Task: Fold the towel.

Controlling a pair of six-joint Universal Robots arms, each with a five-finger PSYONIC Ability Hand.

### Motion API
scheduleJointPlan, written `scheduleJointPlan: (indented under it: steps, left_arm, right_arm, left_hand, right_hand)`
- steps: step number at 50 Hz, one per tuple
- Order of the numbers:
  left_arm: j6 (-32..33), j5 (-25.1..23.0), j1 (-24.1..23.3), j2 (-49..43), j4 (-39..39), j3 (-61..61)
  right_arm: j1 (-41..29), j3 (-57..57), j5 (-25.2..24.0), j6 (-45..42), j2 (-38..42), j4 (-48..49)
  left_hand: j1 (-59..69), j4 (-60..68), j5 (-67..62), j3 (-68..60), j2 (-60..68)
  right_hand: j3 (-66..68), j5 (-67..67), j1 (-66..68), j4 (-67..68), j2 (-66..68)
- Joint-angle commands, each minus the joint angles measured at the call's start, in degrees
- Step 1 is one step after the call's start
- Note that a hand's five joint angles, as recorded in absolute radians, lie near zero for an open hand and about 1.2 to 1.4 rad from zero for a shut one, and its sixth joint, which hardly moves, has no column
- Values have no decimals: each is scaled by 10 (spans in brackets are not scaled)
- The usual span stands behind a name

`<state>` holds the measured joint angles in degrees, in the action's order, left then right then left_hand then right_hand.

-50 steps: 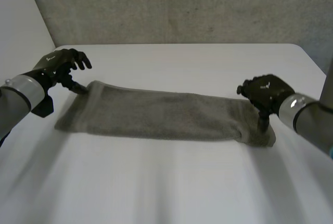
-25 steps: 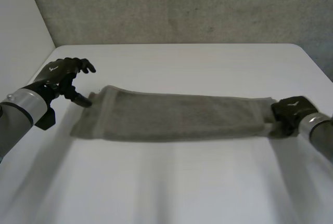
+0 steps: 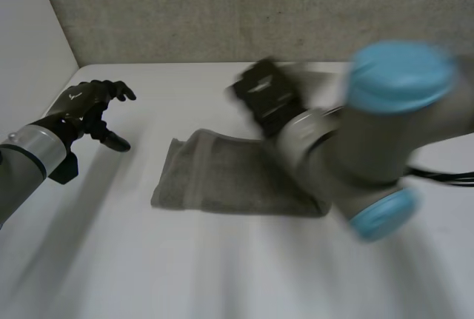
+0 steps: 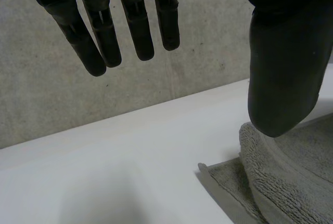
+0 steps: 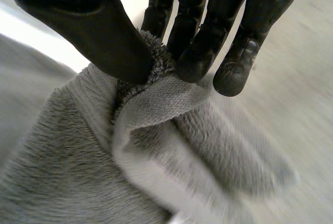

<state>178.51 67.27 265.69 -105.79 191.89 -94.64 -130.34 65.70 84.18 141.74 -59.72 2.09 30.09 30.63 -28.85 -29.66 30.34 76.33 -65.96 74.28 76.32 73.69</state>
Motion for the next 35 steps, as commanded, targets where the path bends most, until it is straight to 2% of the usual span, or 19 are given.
scheduleJointPlan:
  steps: [1, 2, 3, 4, 5, 11, 14, 16, 22, 24, 30, 32, 33, 35]
  left_arm:
    - [1, 1, -1, -12, 1, 4]
    - [1, 1, -3, -16, 1, 6]
    - [1, 1, -3, -16, 1, 6]
    - [1, 1, -4, -19, 1, 6]
    - [1, 1, -6, -21, 1, 7]
    - [1, 1, -11, -22, 1, 6]
    - [2, 1, -22, -26, 1, 9]
    - [1, 0, -32, -26, 1, 9]
    - [1, 0, -50, -24, 1, 2]
    - [1, 0, -61, -22, 2, -1]
    - [2, 0, -71, -25, 1, -1]
    - [2, 0, -72, -27, 2, -1]
    - [2, 0, -72, -27, 2, -1]
    - [2, 0, -72, -29, 1, -1]
  right_arm:
    - [-107, -62, 3, -28, 129, 5]
    - [-119, -61, 2, -35, 141, 4]
    - [-119, -61, 2, -35, 141, 4]
    - [-129, -58, 5, -42, 145, 4]
    - [-132, -53, 10, -43, 143, 4]
    - [-114, -25, 13, -42, 123, 3]
    - [-93, 13, 14, -38, 75, -2]
    - [-47, 75, 14, -38, 26, -7]
    - [10, 170, 13, -36, -25, -21]
    - [42, 230, 12, -36, -31, -22]
    - [85, 280, 7, -33, -29, 11]
    - [96, 294, 9, -36, -22, 54]
    - [96, 294, 9, -36, -22, 54]
    - [101, 292, 15, -42, -17, 77]
  left_hand:
    - [-69, -75, 157, 65, -72]
    - [-69, -75, 157, 65, -72]
    - [-69, -75, 157, 65, -72]
    - [-68, -73, 155, 63, -70]
    - [-69, -75, 157, 65, -72]
    - [-95, -100, 182, 90, -97]
    - [-96, -102, 184, 92, -99]
    - [-96, -102, 184, 92, -99]
    - [-96, -102, 184, 92, -99]
    - [-98, -103, 185, 94, -100]
    - [-98, -103, 185, 94, -100]
    - [-100, -105, 187, 95, -102]
    - [-100, -105, 187, 95, -102]
    - [-98, -103, 185, 94, -100]
  right_hand:
    - [37, -40, 57, 37, 63]
    - [-191, 187, -170, -191, -164]
    - [-193, 189, -173, -193, -167]
    - [-468, 464, -447, -468, -442]
    - [-663, 660, -643, -663, -637]
    - [-663, 660, -643, -663, -637]
    - [-663, 660, -643, -663, -637]
    - [-663, 660, -643, -663, -637]
    - [-663, 660, -643, -663, -637]
    - [-600, 597, -580, -600, -574]
    - [-447, 443, -427, -447, -421]
    - [-253, 249, -233, -253, -227]
    - [-252, 248, -232, -252, -226]
    - [-68, 64, -47, -68, -41]
